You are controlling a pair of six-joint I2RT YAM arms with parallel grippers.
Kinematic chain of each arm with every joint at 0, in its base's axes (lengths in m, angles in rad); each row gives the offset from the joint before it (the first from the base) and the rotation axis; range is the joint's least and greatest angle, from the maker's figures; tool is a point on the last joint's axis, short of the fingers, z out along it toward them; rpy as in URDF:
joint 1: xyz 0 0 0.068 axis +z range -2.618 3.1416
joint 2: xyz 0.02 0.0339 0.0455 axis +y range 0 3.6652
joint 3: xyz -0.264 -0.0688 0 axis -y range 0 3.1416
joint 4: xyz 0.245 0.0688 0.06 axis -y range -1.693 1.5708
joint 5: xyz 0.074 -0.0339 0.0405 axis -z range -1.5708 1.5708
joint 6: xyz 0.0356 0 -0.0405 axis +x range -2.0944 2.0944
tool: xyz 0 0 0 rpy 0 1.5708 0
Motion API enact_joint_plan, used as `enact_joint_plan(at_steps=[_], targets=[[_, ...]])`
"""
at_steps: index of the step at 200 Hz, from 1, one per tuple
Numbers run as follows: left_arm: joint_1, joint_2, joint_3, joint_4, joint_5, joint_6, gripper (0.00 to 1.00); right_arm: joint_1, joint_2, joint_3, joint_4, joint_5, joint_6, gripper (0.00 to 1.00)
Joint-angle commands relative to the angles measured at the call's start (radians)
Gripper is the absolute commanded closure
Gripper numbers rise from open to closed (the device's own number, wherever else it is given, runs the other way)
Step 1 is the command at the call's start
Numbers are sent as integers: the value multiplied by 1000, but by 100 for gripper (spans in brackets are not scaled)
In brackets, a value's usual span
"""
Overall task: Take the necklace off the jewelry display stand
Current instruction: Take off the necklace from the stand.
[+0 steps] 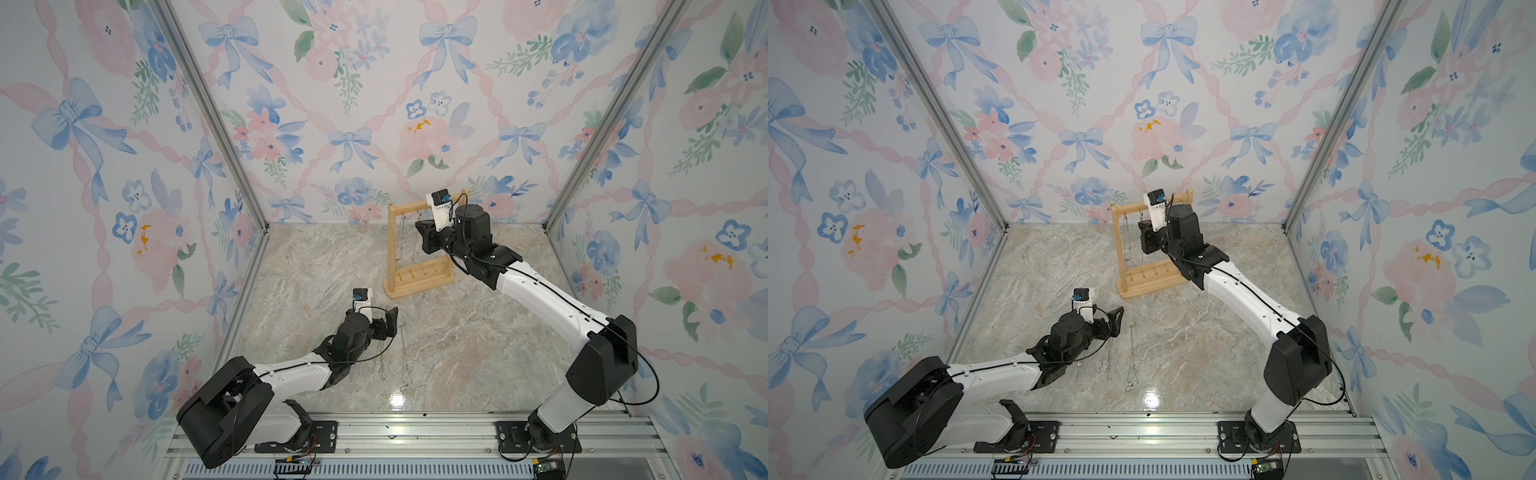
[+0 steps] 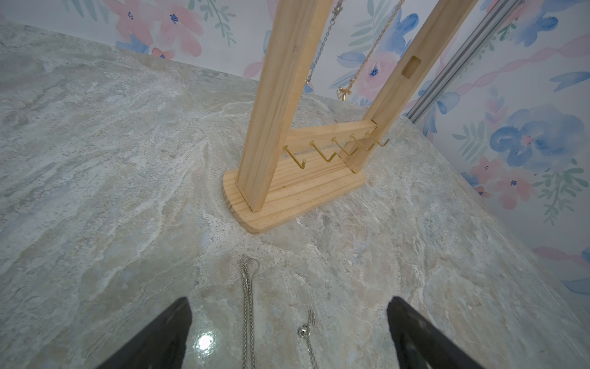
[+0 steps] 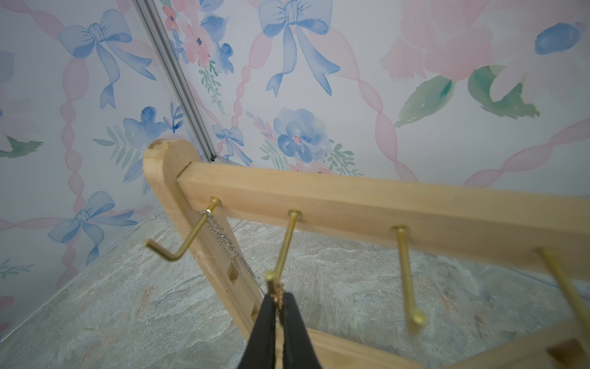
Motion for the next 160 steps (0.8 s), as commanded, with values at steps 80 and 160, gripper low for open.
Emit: enact_joint_plan(at_steps=[80,160], targets=[[4,0,18,20,18,-1,2,3,-54,17,-15,-24,0,100],[5,-2,16,20,18,0,2,8,-91,28,-49,-36,0,100]])
